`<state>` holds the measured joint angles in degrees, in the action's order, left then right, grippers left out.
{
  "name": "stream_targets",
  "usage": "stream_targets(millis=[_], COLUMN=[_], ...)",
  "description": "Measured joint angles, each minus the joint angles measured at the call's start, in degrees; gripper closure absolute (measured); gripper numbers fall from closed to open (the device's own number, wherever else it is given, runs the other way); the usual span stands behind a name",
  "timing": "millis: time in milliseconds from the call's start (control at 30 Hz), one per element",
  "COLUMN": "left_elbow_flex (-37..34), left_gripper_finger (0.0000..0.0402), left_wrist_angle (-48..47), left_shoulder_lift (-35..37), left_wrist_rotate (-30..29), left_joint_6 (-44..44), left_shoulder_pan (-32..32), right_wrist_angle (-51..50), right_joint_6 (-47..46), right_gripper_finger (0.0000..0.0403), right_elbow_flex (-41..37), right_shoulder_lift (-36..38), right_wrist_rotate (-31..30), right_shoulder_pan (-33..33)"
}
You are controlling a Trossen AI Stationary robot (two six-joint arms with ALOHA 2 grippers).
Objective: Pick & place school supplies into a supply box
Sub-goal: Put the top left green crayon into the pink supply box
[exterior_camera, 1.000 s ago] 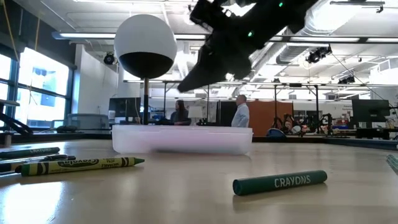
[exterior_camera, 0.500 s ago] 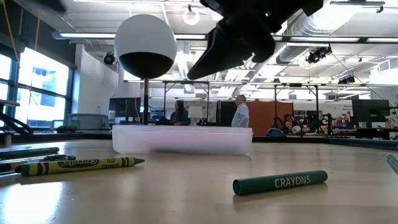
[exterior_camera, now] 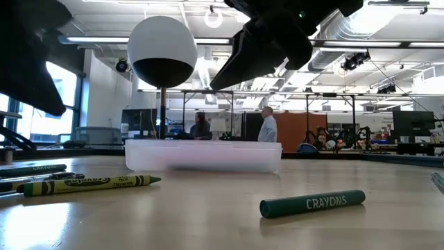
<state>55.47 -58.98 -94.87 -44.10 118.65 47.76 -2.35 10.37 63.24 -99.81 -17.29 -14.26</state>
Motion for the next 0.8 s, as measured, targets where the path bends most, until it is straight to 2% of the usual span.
stream_targets(millis=[200, 533, 667, 800], left_elbow_flex=[0.01, 0.03, 0.03, 0.03], left_gripper_finger=[0.0355, 0.0355, 0.0355, 0.0355], left_wrist_angle=[0.02, 0.51, 0.67, 2.63], left_shoulder_lift=[-0.55, -0.57, -0.57, -0.57], left_wrist_rotate=[1.77, 5.79, 6.28, 11.88], left_joint_6=[-4.22, -6.57, -10.15, -9.55], left_shoulder_pan=[-3.96, -9.29, -10.69, -12.2], right_wrist_angle=[-0.2, -0.84, -1.36, -1.79], right_joint_6=[-0.03, -1.33, -1.33, -1.33], right_gripper_finger=[0.0315, 0.0315, 0.0315, 0.0315], right_elbow_flex=[0.0, 0.0, 0.0, 0.0], right_shoulder_lift=[0.0, 0.0, 0.0, 0.0], right_wrist_rotate=[4.1, 4.23, 4.22, 4.23], right_shoulder_pan=[0.0, -0.02, 0.0, -0.02])
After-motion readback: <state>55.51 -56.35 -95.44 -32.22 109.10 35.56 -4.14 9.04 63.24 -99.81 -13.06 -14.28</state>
